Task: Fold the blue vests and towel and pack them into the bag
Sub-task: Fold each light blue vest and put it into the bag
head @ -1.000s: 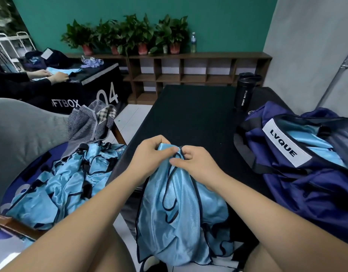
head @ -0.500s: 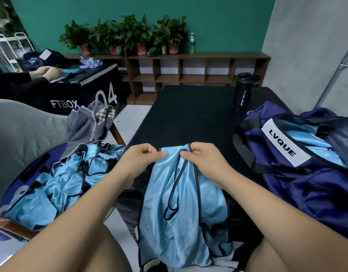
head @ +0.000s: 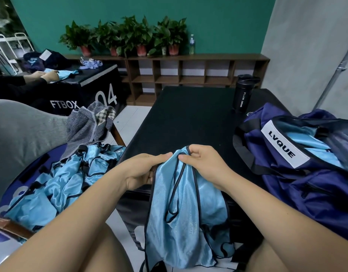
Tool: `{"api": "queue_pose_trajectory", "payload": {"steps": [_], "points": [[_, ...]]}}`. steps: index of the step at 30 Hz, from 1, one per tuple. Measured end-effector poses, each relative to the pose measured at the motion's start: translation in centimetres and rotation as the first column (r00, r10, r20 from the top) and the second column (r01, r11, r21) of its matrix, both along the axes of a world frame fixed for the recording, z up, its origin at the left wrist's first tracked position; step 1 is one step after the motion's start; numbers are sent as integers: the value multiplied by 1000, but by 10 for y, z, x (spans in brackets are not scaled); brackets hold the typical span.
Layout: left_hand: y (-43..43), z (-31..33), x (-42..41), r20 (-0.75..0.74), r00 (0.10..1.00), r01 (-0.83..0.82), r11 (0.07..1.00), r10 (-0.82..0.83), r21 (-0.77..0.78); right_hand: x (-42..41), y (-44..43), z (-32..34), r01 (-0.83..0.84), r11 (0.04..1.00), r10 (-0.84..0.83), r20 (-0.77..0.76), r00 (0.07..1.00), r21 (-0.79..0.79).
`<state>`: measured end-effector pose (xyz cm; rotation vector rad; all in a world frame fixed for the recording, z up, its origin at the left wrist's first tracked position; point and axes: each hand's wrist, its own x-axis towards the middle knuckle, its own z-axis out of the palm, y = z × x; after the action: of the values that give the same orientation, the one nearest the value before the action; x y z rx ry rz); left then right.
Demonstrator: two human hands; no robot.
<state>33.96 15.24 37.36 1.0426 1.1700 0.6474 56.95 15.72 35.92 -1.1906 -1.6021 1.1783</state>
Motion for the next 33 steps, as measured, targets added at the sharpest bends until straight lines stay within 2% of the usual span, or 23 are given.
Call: {"api": "queue_pose_trajectory", "payload": {"steps": [4,7,9,12,16,20,24,29,33], "points": [[-1,-1,1,99,995,25,1000,-25,-1,1,-1,0,1,1000,-1,-5,1000,13],[0,-1,4,223,968,-127,991,114,46,2,0,0,12,1000,-12,-16,1000,12],[3,-2,3,253,949,-210,976,189,61,3,1,0,12,1000,-12,-33,999,10],[4,-1,2,214,958,-202,978,189,42,4,-1,2,19,1000,-18,-44,999,14],[2,-3,3,163,982,-88,995,94,-42,4,-3,5,19,1000,-18,-53,998,19],[-2,-3,7,166,985,-30,999,36,-42,4,-5,6,-11,1000,11,-59,998,0],[-1,0,9,199,978,-67,996,56,52,5,-5,7,-21,1000,20,-61,998,-8],[-3,3,-2,221,961,-201,967,165,154,20,-7,9,3,998,-11,-122,992,-62],[-10,8,-17,217,954,-244,955,206,167,43,-9,14,32,995,-48,-167,985,-96]]}}
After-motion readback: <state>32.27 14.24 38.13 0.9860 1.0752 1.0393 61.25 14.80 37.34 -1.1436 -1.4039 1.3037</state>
